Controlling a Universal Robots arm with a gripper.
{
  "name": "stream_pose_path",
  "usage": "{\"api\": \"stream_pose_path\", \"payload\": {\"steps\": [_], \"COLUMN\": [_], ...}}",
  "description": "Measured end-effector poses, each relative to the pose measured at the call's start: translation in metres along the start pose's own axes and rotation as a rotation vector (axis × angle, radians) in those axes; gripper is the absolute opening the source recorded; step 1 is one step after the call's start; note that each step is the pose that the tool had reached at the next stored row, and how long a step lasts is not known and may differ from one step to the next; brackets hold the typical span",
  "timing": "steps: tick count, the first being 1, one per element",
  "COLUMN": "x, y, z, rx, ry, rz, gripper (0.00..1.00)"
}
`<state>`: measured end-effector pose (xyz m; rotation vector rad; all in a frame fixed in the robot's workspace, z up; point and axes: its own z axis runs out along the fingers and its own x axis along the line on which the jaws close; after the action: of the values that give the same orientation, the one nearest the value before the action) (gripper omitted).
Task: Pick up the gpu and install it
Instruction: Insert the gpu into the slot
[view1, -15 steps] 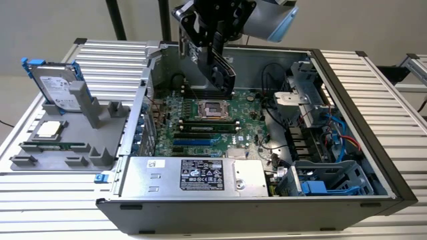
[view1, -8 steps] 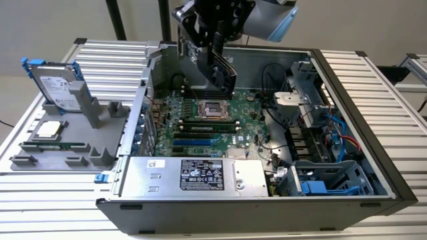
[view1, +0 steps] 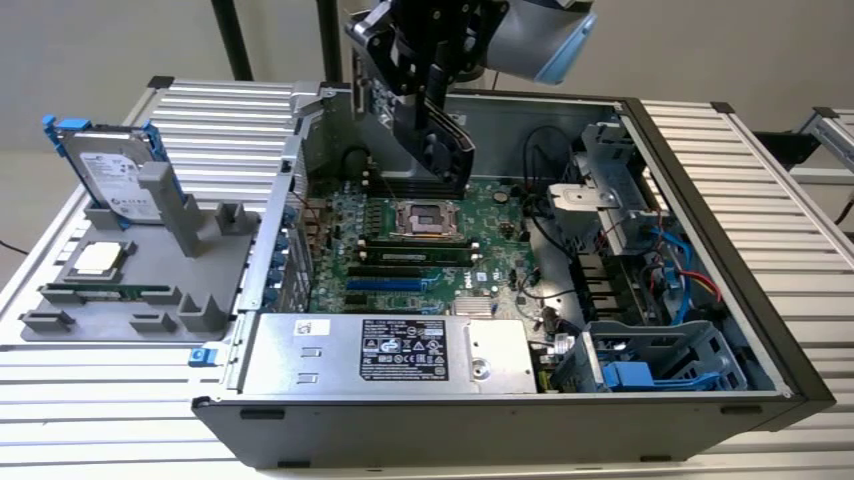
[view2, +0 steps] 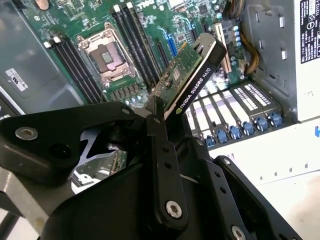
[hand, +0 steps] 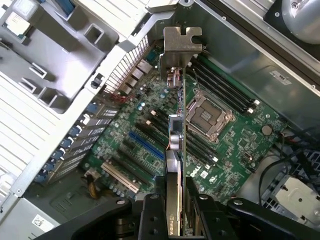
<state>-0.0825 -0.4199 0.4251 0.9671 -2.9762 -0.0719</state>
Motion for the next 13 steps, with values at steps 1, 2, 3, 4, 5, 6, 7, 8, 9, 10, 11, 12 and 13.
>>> {"api": "stream_pose_path", "payload": {"steps": [1, 2, 3, 4, 5, 6, 7, 8, 9, 10, 11, 12, 13], "x": [0.0, 0.0, 0.0, 0.0, 0.0, 0.0, 0.0, 0.0, 0.0, 0.0, 0.0, 0.0, 0.0], "y": [0.0, 0.0, 0.0, 0.0, 0.0, 0.0, 0.0, 0.0, 0.0, 0.0, 0.0, 0.0, 0.0], "z": [0.0, 0.0, 0.0, 0.0, 0.0, 0.0, 0.0, 0.0, 0.0, 0.0, 0.0, 0.0, 0.0], "rx": [0.0, -0.0001, -0.0001, 0.0, -0.0001, -0.0001, -0.0001, -0.0001, -0.0001, -0.0002, -0.0002, -0.0002, -0.0002], "ry": [0.0002, 0.0005, 0.0006, 0.0009, 0.0011, 0.0014, 0.0015, 0.0018, 0.002, 0.0022, 0.0024, 0.0026, 0.0029], "rz": [-0.005, -0.009, -0.014, -0.018, -0.023, -0.028, -0.032, -0.037, -0.041, -0.046, -0.05, -0.055, -0.059], "gripper": [0.0, 0.0, 0.0, 0.0, 0.0, 0.0, 0.0, 0.0, 0.0, 0.0, 0.0, 0.0, 0.0]}}
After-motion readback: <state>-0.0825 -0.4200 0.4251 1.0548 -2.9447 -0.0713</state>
